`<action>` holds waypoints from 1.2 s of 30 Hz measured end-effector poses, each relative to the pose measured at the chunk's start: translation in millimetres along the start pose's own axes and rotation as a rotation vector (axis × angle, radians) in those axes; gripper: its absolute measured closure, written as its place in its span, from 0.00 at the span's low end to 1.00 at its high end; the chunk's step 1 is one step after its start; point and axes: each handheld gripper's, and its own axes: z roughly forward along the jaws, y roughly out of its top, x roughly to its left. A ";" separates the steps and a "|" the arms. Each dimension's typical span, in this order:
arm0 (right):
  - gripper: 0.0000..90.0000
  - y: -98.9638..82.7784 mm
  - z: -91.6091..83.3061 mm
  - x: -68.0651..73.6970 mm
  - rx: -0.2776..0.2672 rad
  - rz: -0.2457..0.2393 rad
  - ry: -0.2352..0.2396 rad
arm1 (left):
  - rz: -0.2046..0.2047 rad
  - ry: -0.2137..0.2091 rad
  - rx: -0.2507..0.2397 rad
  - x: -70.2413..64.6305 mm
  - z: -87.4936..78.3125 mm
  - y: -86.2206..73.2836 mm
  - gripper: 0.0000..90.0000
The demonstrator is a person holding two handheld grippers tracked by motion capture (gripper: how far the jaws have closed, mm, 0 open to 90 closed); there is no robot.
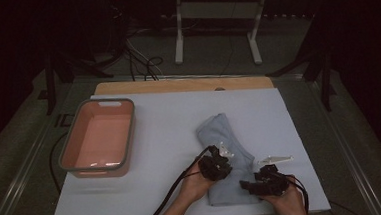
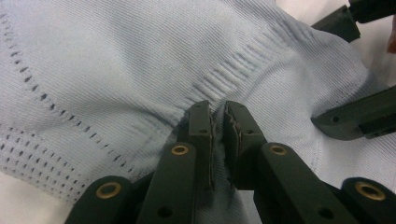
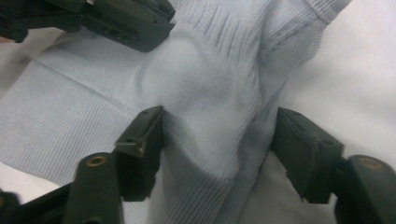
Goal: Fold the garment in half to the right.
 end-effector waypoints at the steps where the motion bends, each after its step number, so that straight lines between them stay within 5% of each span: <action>1: 0.47 -0.3 -0.1 -0.2 -0.002 0.004 0.012 | 0.000 0.001 0.000 -0.2 0.1 0.0 0.92; 7: 0.61 1.3 0.4 2.7 0.017 0.050 0.037 | -0.003 0.001 0.002 -0.4 0.4 0.0 0.92; 13: 0.73 5.6 2.3 3.8 0.048 0.149 0.062 | -0.005 0.000 -0.001 -0.5 0.9 -0.2 0.93; 15: 0.83 7.4 2.4 5.5 0.054 0.173 0.065 | -0.010 -0.003 -0.002 -0.1 0.7 -0.5 0.93; 21: 0.87 8.4 0.9 8.1 0.056 0.167 0.049 | -0.014 -0.019 -0.015 1.8 -2.3 -1.4 0.92; 26: 0.87 7.6 0.3 8.5 0.046 0.141 0.042 | -0.018 -0.056 -0.059 7.3 -16.4 -3.0 0.75; 31: 0.87 6.9 0.5 8.5 0.040 0.137 0.044 | -0.045 -0.018 -0.096 20.9 -35.5 -3.7 0.62; 36: 0.87 6.6 0.4 8.9 0.040 0.133 0.042 | -0.113 0.042 -0.128 39.7 -49.5 -4.6 0.54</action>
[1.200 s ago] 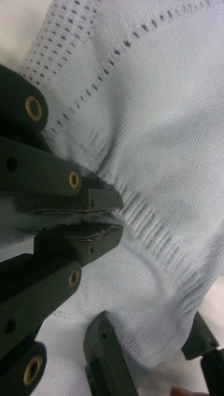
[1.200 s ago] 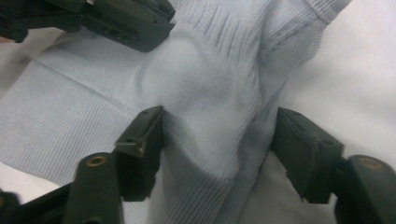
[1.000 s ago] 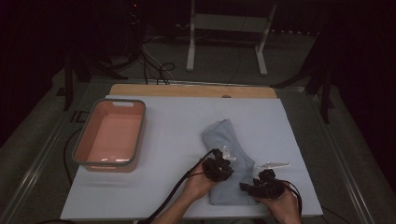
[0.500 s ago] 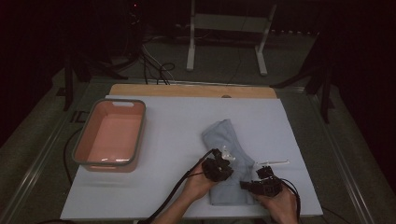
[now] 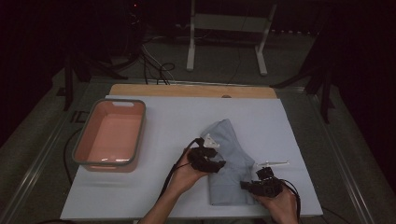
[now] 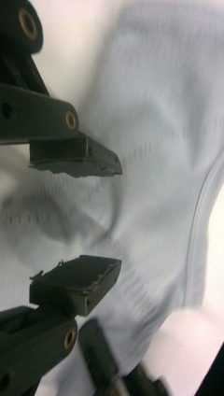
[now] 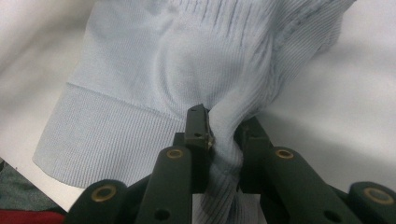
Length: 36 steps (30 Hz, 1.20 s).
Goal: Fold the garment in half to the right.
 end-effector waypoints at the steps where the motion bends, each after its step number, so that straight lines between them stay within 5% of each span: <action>1: 0.86 -0.1 0.0 0.1 0.000 -0.001 0.000 | -0.011 0.011 -0.006 3.1 -1.9 0.5 0.52; 9: 0.86 -0.4 0.1 0.2 -0.003 -0.003 0.000 | -0.093 0.067 -0.034 24.6 -7.2 2.6 0.41; 19: 0.86 -1.0 0.2 0.9 -0.008 -0.011 -0.006 | -0.209 0.048 -0.030 40.1 6.5 2.5 0.35; 36: 0.86 -1.3 0.1 1.8 -0.010 -0.023 -0.013 | -0.256 0.115 0.105 46.2 48.3 3.2 0.27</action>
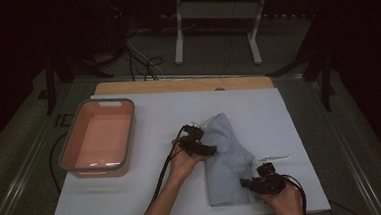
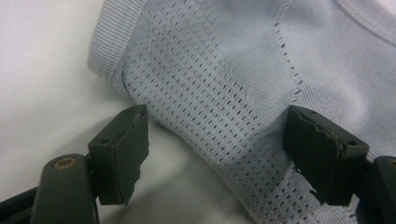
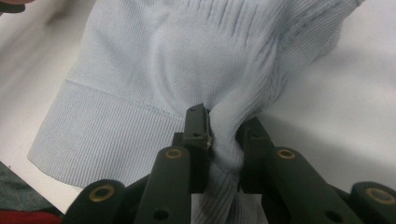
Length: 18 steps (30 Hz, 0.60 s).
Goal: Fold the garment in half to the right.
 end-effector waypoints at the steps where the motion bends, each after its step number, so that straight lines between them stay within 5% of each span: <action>1: 0.86 0.0 0.0 0.1 0.000 0.000 -0.001 | 0.002 0.000 0.002 0.2 1.0 0.0 0.28; 9: 0.85 0.3 0.2 0.6 0.001 -0.001 -0.003 | -0.001 -0.004 0.007 1.4 2.6 3.0 0.36; 13: 0.85 0.7 0.4 1.1 0.001 0.002 -0.002 | -0.039 -0.017 0.008 1.5 3.0 4.9 0.41; 18: 0.85 1.2 0.8 1.4 0.001 0.000 -0.001 | -0.083 -0.063 0.006 0.5 5.2 5.2 0.61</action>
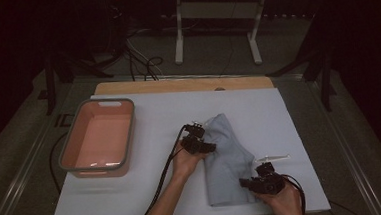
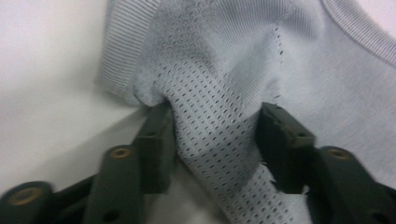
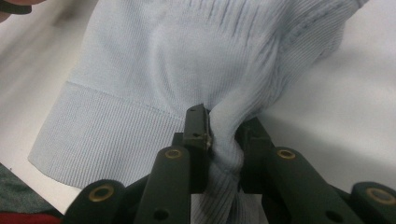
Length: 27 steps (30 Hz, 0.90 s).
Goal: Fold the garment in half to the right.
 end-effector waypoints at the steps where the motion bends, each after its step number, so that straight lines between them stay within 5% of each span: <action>1: 0.85 0.1 0.1 0.4 0.000 0.001 -0.001 | -0.006 -0.011 0.001 -0.1 0.9 -0.1 0.66; 9: 0.85 0.6 0.6 1.4 -0.002 0.004 0.001 | -0.010 -0.032 -0.012 -2.8 0.7 0.6 0.92; 27: 0.86 3.7 4.8 6.6 -0.013 -0.003 0.009 | 0.030 -0.004 -0.022 -1.8 -10.5 4.1 0.94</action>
